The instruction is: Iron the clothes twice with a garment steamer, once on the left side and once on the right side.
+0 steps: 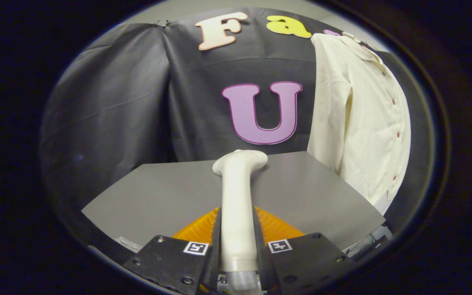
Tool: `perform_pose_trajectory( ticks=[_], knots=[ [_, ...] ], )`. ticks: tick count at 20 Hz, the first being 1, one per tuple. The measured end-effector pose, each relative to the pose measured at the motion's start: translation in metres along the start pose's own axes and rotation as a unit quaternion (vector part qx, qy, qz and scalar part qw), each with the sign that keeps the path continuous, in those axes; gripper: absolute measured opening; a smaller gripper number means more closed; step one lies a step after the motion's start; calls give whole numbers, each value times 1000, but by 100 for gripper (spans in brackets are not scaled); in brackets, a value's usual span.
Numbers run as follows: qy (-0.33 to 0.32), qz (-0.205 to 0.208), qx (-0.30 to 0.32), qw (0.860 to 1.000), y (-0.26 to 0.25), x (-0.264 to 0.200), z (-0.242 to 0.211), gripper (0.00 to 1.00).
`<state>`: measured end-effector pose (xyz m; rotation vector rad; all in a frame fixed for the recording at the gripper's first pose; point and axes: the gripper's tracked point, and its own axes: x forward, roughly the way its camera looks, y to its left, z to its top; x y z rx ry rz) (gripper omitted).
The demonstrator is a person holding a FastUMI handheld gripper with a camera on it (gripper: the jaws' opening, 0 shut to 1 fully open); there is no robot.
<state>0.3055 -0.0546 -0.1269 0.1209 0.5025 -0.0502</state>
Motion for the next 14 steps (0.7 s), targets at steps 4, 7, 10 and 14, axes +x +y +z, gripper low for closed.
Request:
perform_pose_trajectory(
  ticks=[4,7,10,14],
  knots=[
    [-38,5,-33,999,5,-6,7,37],
    [-62,17,-39,997,3,-18,10,36],
    [-83,23,-16,996,-9,-37,19,36],
    [-105,21,-13,994,-37,-67,30,36]
  ],
)
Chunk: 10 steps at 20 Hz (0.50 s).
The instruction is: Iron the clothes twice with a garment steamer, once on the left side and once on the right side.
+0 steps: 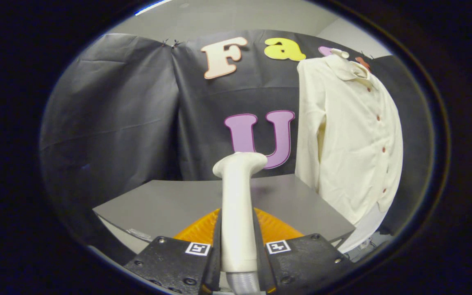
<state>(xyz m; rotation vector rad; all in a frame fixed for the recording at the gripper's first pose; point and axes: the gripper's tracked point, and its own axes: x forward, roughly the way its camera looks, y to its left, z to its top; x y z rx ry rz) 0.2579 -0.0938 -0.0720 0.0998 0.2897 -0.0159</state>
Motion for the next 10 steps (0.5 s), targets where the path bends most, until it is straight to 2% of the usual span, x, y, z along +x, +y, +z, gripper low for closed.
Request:
perform_pose_trajectory(
  ticks=[10],
  knots=[
    [-92,9,-18,996,-82,-61,52,35]
  ],
)
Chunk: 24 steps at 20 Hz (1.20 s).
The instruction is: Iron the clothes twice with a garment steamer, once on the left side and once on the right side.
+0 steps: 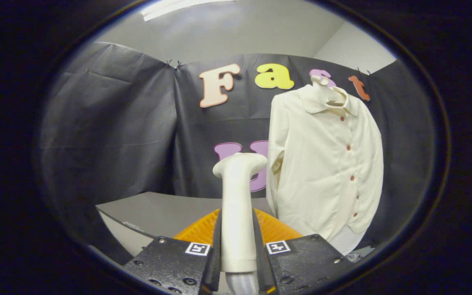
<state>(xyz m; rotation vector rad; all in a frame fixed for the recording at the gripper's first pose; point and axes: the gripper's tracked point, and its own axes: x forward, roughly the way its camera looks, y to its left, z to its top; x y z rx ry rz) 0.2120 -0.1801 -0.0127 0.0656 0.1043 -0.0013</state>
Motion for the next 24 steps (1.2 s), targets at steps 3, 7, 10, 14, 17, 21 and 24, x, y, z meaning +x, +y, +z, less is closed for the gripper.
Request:
perform_pose_trajectory(
  ticks=[3,7,10,14,17,21,24],
  knots=[
    [-32,1,8,999,-29,-6,16,35],
    [-80,-12,23,996,-71,-2,39,35],
    [-99,-23,28,994,-100,9,51,35],
    [-117,-52,37,991,-139,30,59,35],
    [-139,-83,43,986,-166,41,69,35],
    [-160,-78,55,983,-176,53,82,35],
    [-157,-71,65,983,-180,62,77,35]
  ],
)
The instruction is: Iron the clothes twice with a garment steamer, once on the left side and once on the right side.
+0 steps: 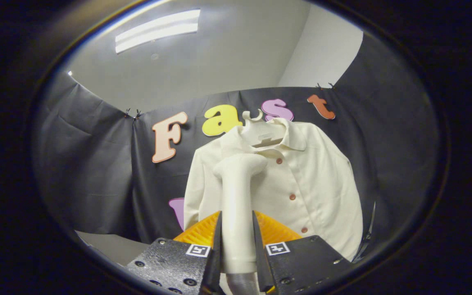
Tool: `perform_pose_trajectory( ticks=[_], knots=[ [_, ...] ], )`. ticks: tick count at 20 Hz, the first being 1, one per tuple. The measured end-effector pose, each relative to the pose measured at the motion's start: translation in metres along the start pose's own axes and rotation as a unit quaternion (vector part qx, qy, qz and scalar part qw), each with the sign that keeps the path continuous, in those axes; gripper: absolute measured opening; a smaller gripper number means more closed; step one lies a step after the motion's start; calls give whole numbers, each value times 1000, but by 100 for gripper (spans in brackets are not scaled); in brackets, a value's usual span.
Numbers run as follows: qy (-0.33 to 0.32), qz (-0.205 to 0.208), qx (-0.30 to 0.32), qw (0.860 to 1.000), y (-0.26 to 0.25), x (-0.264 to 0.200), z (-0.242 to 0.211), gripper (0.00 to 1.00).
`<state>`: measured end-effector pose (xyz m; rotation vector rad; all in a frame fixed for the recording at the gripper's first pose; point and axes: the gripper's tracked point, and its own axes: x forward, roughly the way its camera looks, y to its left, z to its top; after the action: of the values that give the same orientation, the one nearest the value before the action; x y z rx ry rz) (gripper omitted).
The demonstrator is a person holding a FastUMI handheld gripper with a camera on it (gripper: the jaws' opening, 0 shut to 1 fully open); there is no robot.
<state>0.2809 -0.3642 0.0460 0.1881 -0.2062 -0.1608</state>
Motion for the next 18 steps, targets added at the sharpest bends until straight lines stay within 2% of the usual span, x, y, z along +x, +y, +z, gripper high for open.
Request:
perform_pose_trajectory(
  ticks=[7,18],
  knots=[
    [16,-3,7,1000,-4,-4,-21,35],
    [62,-12,27,998,-21,-42,-72,35]
  ],
)
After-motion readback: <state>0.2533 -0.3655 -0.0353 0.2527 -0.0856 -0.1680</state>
